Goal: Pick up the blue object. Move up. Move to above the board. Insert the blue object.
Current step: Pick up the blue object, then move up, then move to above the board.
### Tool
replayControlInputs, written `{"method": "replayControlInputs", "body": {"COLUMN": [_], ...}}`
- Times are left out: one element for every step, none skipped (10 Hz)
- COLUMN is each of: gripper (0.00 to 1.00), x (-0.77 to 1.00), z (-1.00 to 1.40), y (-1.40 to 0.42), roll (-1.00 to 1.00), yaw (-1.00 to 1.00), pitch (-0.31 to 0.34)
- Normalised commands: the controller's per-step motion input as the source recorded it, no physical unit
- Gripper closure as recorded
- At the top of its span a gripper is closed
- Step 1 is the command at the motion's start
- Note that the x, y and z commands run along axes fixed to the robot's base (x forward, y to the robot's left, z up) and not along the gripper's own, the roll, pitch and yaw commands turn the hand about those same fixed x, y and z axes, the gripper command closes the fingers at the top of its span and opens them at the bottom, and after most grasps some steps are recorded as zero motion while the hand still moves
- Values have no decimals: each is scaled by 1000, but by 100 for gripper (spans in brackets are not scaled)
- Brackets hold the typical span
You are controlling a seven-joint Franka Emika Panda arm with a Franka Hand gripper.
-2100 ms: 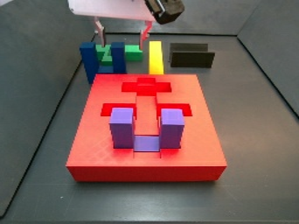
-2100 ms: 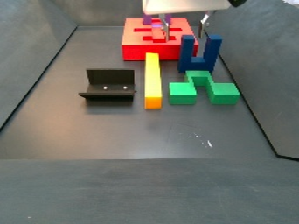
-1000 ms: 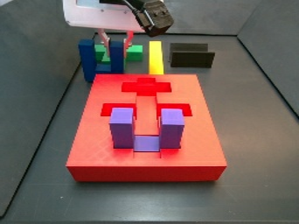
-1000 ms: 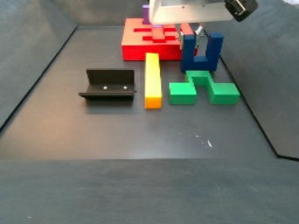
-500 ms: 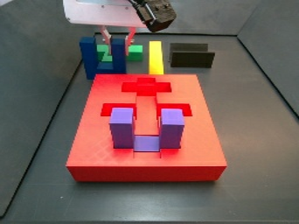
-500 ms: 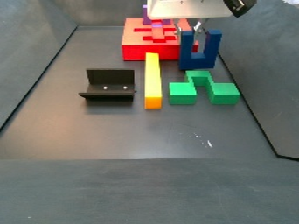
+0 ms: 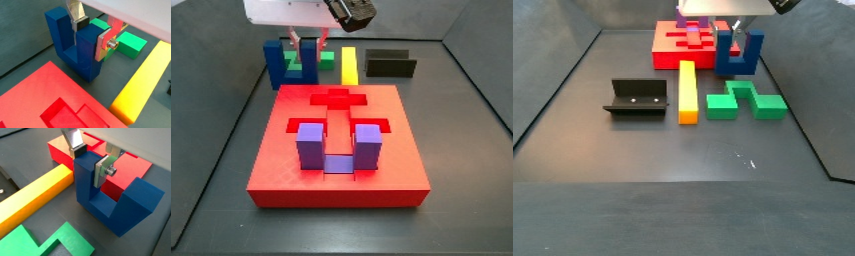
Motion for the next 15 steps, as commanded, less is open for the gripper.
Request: {"method": "replayControlInputs", "body": {"gripper": [100, 100, 100, 100, 100, 100, 100, 100, 100, 100, 100, 100, 100, 100, 100], "x": [0, 0, 0, 0, -68, -89, -63, 0, -5, -53, -4, 45, 49, 50, 628], "z": [0, 0, 0, 833, 754, 530, 337, 1400, 1400, 1400, 1400, 775, 419, 210, 429], "y": [0, 0, 0, 0, 32, 18, 8, 0, -4, -7, -1, 1, 3, -1, -1400], "roll": [0, 0, 0, 0, -3, -38, -60, 0, 1, -34, -48, -44, -36, -37, -8], "yaw": [0, 0, 0, 0, 15, 14, 1, 0, -2, -6, -7, -7, -9, -6, -138], "pitch": [0, 0, 0, 0, 9, -8, -21, 0, 29, 40, 26, 69, 96, 76, 194]}}
